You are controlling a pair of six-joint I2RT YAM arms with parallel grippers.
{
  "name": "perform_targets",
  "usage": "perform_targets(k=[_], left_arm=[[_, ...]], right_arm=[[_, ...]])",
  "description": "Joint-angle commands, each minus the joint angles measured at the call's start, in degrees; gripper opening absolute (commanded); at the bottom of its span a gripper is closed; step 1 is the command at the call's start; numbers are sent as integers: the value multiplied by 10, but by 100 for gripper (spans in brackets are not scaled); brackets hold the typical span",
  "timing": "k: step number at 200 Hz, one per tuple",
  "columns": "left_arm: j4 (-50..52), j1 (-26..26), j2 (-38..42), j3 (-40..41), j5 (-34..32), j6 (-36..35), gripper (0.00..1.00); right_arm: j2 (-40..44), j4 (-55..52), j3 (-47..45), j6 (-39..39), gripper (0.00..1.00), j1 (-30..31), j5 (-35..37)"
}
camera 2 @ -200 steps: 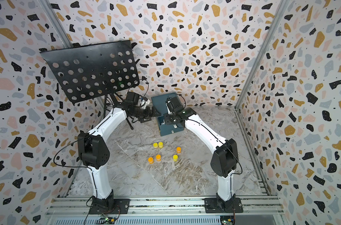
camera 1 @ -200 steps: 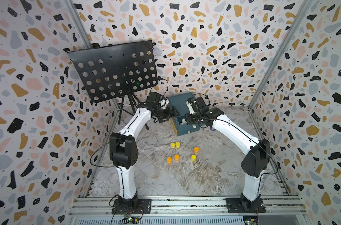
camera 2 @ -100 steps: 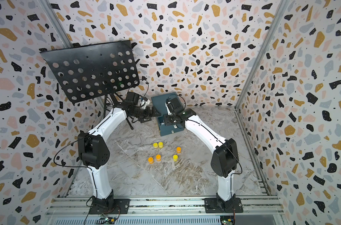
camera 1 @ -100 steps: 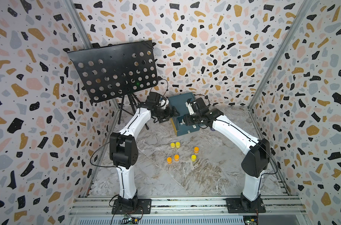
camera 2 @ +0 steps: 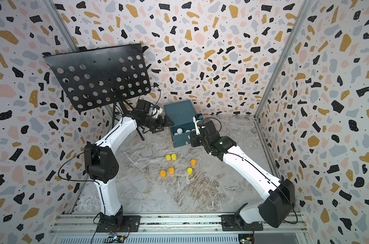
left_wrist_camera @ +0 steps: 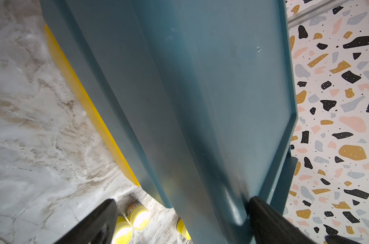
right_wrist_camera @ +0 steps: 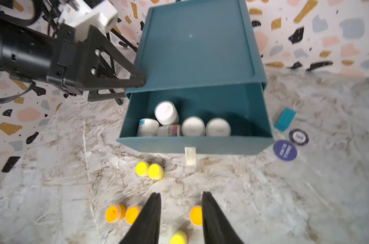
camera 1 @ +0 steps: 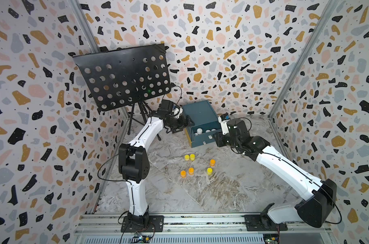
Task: Put the paint cans in the drawer according to color
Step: Close the drawer in the storage box.
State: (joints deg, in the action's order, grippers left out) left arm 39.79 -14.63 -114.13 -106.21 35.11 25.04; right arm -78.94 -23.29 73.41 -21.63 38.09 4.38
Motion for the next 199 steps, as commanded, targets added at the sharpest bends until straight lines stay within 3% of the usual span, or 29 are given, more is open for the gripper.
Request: perform_targets(k=[1,38,64,199], left_arm=[[20,4,-15,8,-11,-3,100],[20,4,-17,7,-13,-3,100],[22,4,-19,7,-13,-4,100],[22,4,-21,5,-5,-4,100]], right_arm=[[11,23,-32,-23,26,0,10],[-25,40,-24,-38,8,0,-2],[-62,39,10,-47,2,0,0],[-207,130,122,-115,0,-39,-34]])
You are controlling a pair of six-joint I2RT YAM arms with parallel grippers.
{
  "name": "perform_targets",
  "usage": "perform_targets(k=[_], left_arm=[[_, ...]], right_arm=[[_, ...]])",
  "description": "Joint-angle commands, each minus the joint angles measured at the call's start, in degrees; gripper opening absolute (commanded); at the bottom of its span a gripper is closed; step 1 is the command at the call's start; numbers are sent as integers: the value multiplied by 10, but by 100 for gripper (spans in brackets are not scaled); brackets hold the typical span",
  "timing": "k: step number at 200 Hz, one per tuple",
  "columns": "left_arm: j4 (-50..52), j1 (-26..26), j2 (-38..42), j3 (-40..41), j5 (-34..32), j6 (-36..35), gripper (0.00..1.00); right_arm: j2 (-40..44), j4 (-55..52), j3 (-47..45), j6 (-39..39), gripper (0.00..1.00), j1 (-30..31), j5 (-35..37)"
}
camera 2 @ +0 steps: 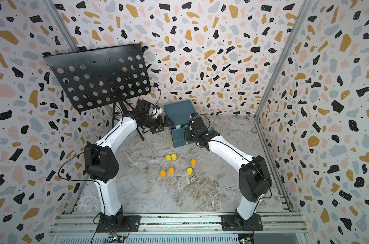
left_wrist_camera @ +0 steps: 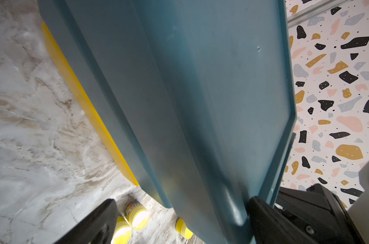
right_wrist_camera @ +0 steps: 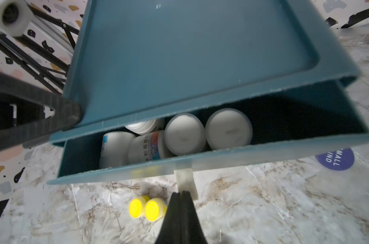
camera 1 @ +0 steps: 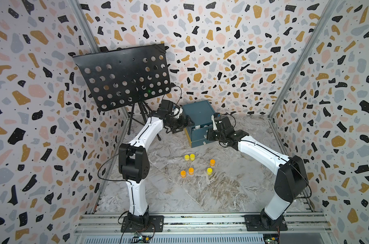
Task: Put the paint cans in the drawer according to color
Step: Close the drawer in the storage box.
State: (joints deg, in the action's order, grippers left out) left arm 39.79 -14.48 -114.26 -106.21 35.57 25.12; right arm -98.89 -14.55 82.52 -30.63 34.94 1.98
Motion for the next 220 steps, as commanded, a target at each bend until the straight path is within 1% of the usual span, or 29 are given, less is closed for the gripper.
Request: perform_targets(k=[1,38,74,91,95,114,132,143,159,167,177,196,220], left_arm=[[22,3,-20,5,-10,-4,100],[22,2,-19,5,-9,-4,100],[23,2,-20,4,-7,-3,100],[23,3,-20,3,-6,-3,100],[23,3,-20,3,-7,-3,100],[23,2,-19,3,-6,-3,100],[24,3,-19,3,-7,-3,100],[24,3,-19,3,-6,-3,100],[24,3,-19,2,-7,-3,100],[25,3,-19,2,-7,-4,100],[25,2,-18,2,-7,-4,100],[25,2,-17,3,-7,-4,100],[25,3,-18,3,-7,-4,100]], right_arm=[[-8,43,31,-25,0,-7,-10],[-33,61,44,-38,0,-24,-23],[-37,78,36,-39,0,-42,-44],[-22,115,9,-35,0,-47,-74],[-16,141,-1,-33,0,-48,-82],[19,212,-56,-28,5,-49,-104],[54,254,-104,-28,11,-49,-111],[72,277,-135,-33,18,-48,-117],[92,320,-188,-50,33,-48,-124],[100,347,-214,-60,38,-48,-126],[104,372,-243,-79,41,-49,-122],[97,429,-286,-115,43,-47,-121],[68,481,-306,-152,46,-47,-127]])
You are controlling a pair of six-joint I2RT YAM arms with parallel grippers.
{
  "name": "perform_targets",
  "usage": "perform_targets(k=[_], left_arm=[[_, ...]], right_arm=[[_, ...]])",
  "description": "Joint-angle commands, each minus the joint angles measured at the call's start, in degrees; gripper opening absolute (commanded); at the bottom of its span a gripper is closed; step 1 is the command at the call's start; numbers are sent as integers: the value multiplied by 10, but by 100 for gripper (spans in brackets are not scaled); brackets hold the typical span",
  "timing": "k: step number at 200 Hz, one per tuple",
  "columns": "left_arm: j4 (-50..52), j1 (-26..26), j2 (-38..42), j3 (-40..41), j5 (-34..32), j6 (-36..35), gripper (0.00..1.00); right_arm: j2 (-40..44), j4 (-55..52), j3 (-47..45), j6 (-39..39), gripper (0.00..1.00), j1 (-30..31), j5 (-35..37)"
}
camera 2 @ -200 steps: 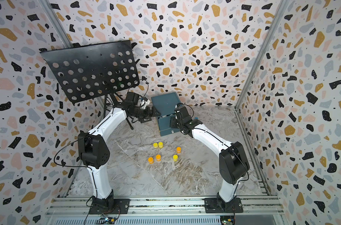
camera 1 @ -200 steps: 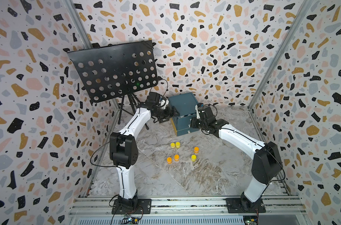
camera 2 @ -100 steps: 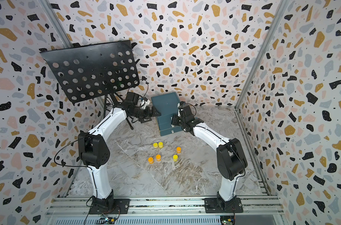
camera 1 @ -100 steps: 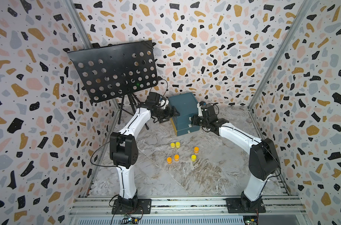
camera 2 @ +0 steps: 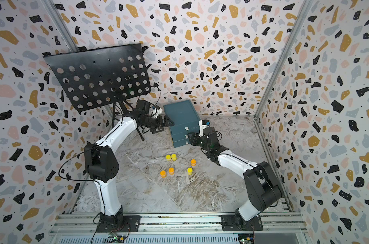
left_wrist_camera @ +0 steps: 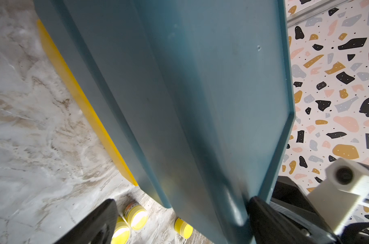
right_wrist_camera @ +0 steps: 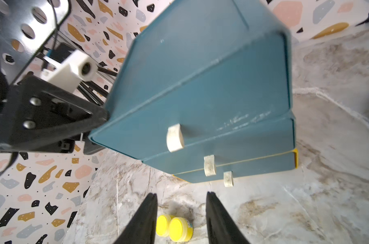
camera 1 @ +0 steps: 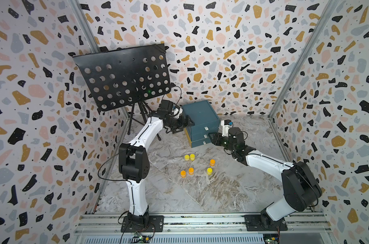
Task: Put the paint cans in the drawer according to color
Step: Close the drawer in the storage box, then open the drawer in the storage box.
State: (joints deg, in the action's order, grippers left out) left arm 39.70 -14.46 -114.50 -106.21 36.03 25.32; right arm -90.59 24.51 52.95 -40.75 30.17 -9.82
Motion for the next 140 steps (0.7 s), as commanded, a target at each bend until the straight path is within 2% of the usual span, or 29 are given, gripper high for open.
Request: perform_targets(k=[1,51,140], left_arm=[[26,2,-15,3,-12,-6,100],[27,2,-15,2,-12,-6,100],[26,2,-16,1,-8,-6,100]], right_arm=[[-16,92,-11,-52,46,1,-10],[-68,123,2,-72,51,0,3],[-144,148,44,-99,53,0,19]])
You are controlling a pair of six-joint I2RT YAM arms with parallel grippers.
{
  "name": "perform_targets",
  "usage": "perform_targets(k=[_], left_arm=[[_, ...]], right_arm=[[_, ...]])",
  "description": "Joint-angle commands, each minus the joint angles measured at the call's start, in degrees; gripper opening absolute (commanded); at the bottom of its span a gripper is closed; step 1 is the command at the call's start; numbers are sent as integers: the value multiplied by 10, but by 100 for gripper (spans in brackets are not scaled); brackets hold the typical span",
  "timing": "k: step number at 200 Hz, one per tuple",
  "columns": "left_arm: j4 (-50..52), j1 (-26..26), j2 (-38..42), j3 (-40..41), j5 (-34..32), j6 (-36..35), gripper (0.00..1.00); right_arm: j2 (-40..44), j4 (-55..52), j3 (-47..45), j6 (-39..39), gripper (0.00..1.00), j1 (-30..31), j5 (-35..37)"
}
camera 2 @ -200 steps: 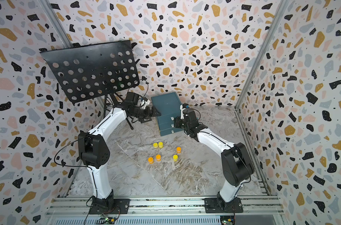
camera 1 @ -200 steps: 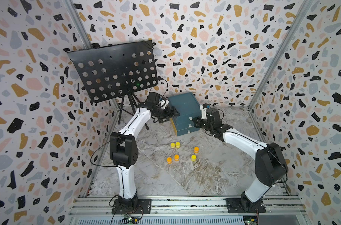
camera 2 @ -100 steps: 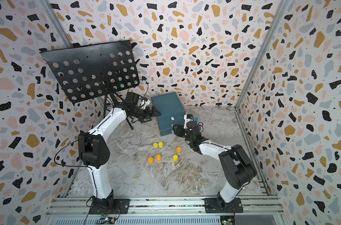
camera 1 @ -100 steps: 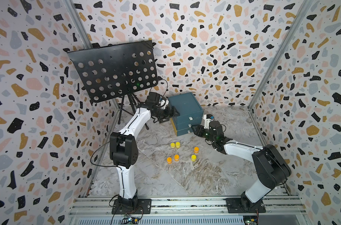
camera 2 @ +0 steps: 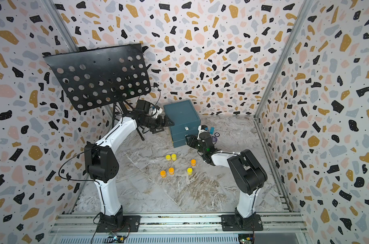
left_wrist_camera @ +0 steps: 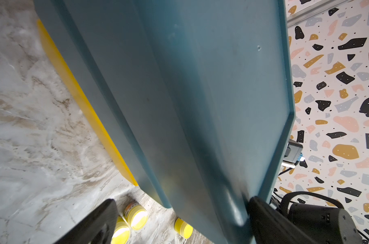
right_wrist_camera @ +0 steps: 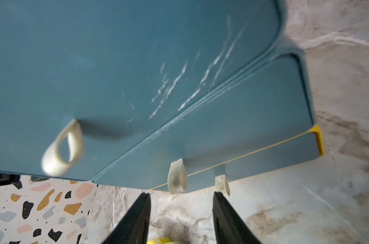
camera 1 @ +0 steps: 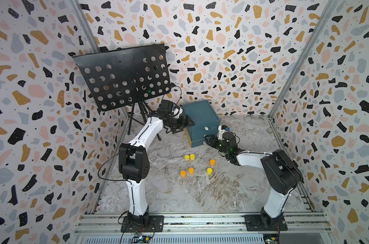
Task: Put the paint cans in the drawer according to color
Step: Open the drawer in the storage box.
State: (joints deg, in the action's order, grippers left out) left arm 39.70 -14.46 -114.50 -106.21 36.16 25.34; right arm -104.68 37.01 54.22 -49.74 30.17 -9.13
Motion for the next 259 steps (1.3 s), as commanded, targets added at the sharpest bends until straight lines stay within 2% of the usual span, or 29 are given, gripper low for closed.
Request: perform_targets(k=[1,37,76,99,128,156,259], left_arm=[[26,2,-16,1,-10,-6,100],[27,3,-16,1,-9,-6,100],[27,4,-16,0,-7,-6,100],[27,5,-16,0,-7,-6,100],[25,5,-16,0,-6,-6,100],[26,6,-16,0,-6,-5,100],[26,6,-13,1,-7,-6,100]], right_arm=[[-4,23,32,-9,53,0,12],[-22,11,58,-9,52,-1,18],[-33,-3,72,-9,40,-2,19],[-33,-6,72,-9,30,-1,20],[-27,-14,71,-4,11,-2,22],[-11,-35,67,7,0,-3,25],[87,-99,-18,49,0,-1,19]])
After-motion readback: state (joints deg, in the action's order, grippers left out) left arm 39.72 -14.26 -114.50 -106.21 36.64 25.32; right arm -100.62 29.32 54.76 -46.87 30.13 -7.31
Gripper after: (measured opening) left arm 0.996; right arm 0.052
